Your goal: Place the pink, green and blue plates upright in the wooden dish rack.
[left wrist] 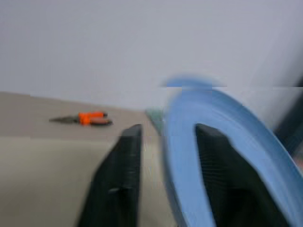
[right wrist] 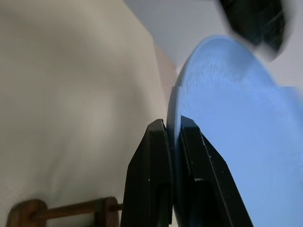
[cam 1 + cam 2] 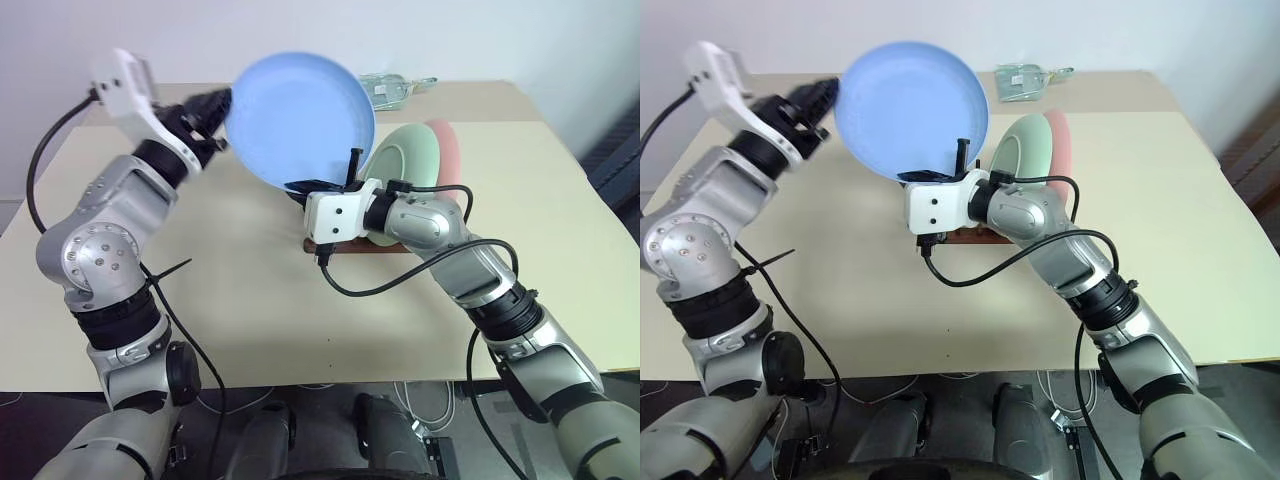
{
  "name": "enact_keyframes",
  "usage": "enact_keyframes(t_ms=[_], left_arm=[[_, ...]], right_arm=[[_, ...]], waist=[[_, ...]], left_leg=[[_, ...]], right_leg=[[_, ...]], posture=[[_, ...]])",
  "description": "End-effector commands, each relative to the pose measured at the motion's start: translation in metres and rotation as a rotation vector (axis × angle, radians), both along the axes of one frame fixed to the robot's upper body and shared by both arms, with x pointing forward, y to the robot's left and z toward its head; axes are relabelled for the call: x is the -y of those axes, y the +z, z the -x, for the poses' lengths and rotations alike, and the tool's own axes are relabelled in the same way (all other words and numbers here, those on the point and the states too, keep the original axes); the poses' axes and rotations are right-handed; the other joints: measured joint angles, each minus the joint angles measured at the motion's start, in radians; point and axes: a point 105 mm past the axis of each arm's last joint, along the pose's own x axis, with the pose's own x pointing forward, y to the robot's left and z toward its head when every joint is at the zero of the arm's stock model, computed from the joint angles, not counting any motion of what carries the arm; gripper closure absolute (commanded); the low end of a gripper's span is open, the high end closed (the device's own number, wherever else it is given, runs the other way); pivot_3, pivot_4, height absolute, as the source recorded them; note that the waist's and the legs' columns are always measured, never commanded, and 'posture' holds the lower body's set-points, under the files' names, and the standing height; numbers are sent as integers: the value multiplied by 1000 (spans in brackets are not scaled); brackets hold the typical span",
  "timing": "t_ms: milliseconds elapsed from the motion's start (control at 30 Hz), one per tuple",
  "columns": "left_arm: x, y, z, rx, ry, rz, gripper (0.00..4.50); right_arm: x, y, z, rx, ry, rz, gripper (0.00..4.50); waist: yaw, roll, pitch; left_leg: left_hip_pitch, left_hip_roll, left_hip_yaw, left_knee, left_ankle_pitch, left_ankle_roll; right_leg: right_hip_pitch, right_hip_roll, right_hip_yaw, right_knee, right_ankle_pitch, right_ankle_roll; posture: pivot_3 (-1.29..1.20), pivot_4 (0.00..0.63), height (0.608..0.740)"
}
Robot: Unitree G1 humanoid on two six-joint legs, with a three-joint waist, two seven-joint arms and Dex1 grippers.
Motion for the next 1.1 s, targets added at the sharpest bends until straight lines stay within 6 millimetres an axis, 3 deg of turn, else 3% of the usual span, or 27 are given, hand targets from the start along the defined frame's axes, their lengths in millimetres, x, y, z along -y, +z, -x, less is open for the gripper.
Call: enact_keyframes(t_ms=[33, 100, 167, 300, 400, 633, 800, 1100], left_arm=[[-37, 26, 6, 125, 160, 42, 1598], [-57, 19, 4, 126, 255, -13, 1598], [-68, 0, 2, 104, 324, -191, 1598], [-63, -62, 1, 11, 246, -445, 1598], [-48, -113, 8, -59, 130, -585, 1598], [9, -186, 46, -144, -248, -729, 1598], [28, -204, 65, -179, -410, -776, 1598], [36, -210, 67, -187, -444, -792, 1598]], right_arm=[[-4, 41, 16, 0, 68, -200, 4500], [-4, 60, 26, -101, 126, -360, 4500], [-1, 81, 38, -262, 211, -557, 4500], [13, 113, 55, -591, 364, -890, 4500], [17, 111, 50, -806, 345, -1075, 4500], [16, 83, 37, -1164, 201, -1297, 4500], [21, 76, 26, -1267, 126, -1368, 4500], [25, 72, 15, -1406, 64, -1451, 4500]], waist=[[-3, 0, 0], [-4, 0, 0], [-6, 1, -1], [2, 1, -1], [3, 1, -2], [-3, 4, -1], [-6, 4, -1], [-7, 5, -1]], left_leg=[[0, 0, 0, 0, 1, -1], [0, 0, 0, -2, 1, -2], [0, 1, 1, -3, 1, -2], [0, 1, 0, -4, -1, 1], [-1, 1, -1, -3, -1, 1], [-2, 2, 0, -6, 0, 1], [-1, 3, 1, -6, 0, 1], [-1, 3, 1, -5, 0, 2]], right_leg=[[0, 0, 0, 0, 0, 0], [-1, 0, 0, 0, 0, 0], [-2, 1, 1, 1, 1, -1], [-3, 1, 1, 1, 2, -3], [-4, 1, 1, 1, 2, -5], [-9, 2, 2, 3, 3, -6], [-9, 3, 2, 3, 3, -7], [-9, 3, 2, 3, 3, -6]], posture=[[0, 150, 740], [0, 150, 740], [0, 150, 740], [0, 150, 740], [0, 150, 740], [0, 150, 740], [0, 150, 740], [0, 150, 740]])
